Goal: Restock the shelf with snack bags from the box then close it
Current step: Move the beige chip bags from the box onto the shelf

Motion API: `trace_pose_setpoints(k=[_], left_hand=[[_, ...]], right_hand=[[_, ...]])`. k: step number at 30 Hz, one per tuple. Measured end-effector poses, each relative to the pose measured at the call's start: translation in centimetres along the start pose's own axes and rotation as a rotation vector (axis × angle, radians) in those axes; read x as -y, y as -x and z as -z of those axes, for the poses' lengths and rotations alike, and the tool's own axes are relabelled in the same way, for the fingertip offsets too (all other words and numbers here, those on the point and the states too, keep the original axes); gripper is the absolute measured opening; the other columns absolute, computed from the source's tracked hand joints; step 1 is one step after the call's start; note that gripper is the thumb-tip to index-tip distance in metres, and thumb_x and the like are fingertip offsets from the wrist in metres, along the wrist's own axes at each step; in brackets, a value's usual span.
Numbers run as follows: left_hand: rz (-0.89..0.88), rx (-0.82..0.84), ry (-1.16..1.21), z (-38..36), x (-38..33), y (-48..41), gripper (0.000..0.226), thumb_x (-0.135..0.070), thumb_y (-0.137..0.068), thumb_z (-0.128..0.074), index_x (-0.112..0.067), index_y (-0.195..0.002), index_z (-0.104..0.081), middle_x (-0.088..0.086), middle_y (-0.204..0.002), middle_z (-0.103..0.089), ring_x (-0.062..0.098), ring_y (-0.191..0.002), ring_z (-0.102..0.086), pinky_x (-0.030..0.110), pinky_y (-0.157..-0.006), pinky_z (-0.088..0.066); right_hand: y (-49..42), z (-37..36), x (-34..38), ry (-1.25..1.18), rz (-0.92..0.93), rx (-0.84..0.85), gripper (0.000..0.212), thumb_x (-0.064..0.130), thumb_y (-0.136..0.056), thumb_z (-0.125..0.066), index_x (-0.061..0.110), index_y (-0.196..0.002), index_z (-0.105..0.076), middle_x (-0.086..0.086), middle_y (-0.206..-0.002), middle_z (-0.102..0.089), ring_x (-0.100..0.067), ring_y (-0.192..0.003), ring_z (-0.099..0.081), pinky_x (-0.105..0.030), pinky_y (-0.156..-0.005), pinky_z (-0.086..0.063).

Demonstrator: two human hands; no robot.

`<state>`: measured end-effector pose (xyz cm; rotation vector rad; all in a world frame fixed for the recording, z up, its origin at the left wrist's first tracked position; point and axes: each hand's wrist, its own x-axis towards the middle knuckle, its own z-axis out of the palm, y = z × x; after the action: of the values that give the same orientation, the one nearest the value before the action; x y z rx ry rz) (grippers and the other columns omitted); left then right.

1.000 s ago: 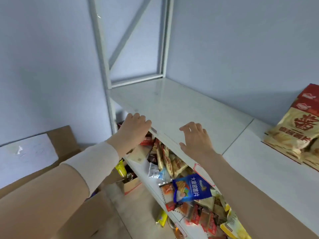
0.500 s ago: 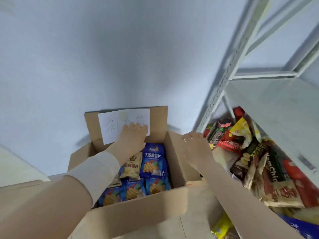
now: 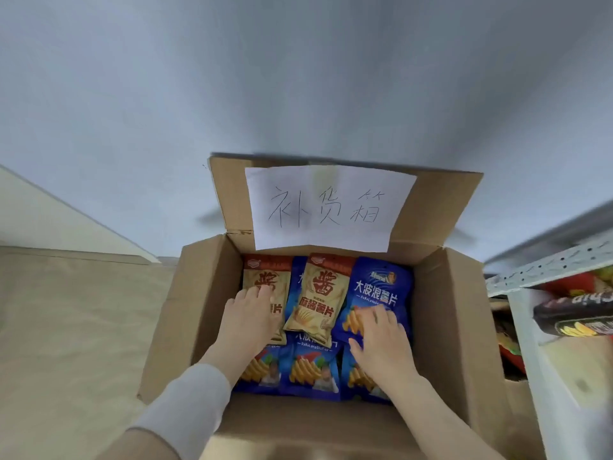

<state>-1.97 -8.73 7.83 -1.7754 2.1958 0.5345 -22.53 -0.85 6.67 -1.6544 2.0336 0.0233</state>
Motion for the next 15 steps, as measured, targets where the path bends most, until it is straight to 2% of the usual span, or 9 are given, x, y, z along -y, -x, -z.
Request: trace_pose_setpoints(k=[3,6,8,11,15], left_hand=[[0.168,0.112,0.159,-6.9,2.0,-2.6,0.037,-0.042,-0.09,-0.052,-0.023,-0.12,-0.046,-0.003,-0.12,-0.055,0.018,-0.111,-0.051,0.033,-0.09,-0.042],[0.357,0.161,0.365,-13.2,3.9,-5.1,0.05,-0.045,-0.085,-0.059,-0.02,-0.125,-0.043,0.002,-0.121,-0.053,0.02,-0.11,-0.053,0.04,-0.091,-0.047],[0.478,0.128,0.467,-16.3,5.1,-7.1,0.061,-0.044,-0.084,-0.062,-0.018,-0.134,-0.038,0.007,-0.129,-0.047,0.025,-0.117,-0.049,0.042,-0.095,-0.046],[0.563,0.035,0.543,-19.8,6.6,-10.6,0.072,-0.041,-0.083,-0.065,-0.016,-0.142,-0.03,0.013,-0.139,-0.039,0.031,-0.127,-0.04,0.046,-0.102,-0.04],[0.64,-0.065,0.616,-22.6,7.2,-13.5,0.082,-0.043,-0.08,-0.068,-0.015,-0.143,-0.026,0.014,-0.137,-0.042,0.033,-0.127,-0.041,0.05,-0.102,-0.039]], right_hand=[[-3.4,-6.8,-1.0,-0.136,-0.122,0.155,0.058,0.04,-0.089,-0.055,0.021,-0.139,-0.032,0.001,-0.143,-0.034,-0.02,-0.136,-0.028,-0.031,-0.104,-0.035],[-6.7,-13.3,-2.3,-0.275,-0.262,0.202,0.066,0.045,-0.086,-0.058,0.019,-0.139,-0.03,-0.002,-0.142,-0.037,-0.019,-0.132,-0.035,-0.032,-0.101,-0.041],[-8.9,-16.7,-2.7,-0.335,-0.325,0.17,0.067,0.046,-0.085,-0.059,0.015,-0.138,-0.033,-0.006,-0.138,-0.04,-0.021,-0.128,-0.04,-0.034,-0.098,-0.043],[-12.1,-20.4,-2.5,-0.505,-0.423,0.091,0.068,0.046,-0.082,-0.063,0.014,-0.136,-0.035,-0.008,-0.134,-0.042,-0.025,-0.126,-0.041,-0.039,-0.094,-0.043],[-14.8,-24.2,-1.8,-0.684,-0.52,-0.049,0.078,0.052,-0.072,-0.068,0.012,-0.132,-0.038,-0.009,-0.127,-0.047,-0.027,-0.119,-0.047,-0.045,-0.094,-0.046]])
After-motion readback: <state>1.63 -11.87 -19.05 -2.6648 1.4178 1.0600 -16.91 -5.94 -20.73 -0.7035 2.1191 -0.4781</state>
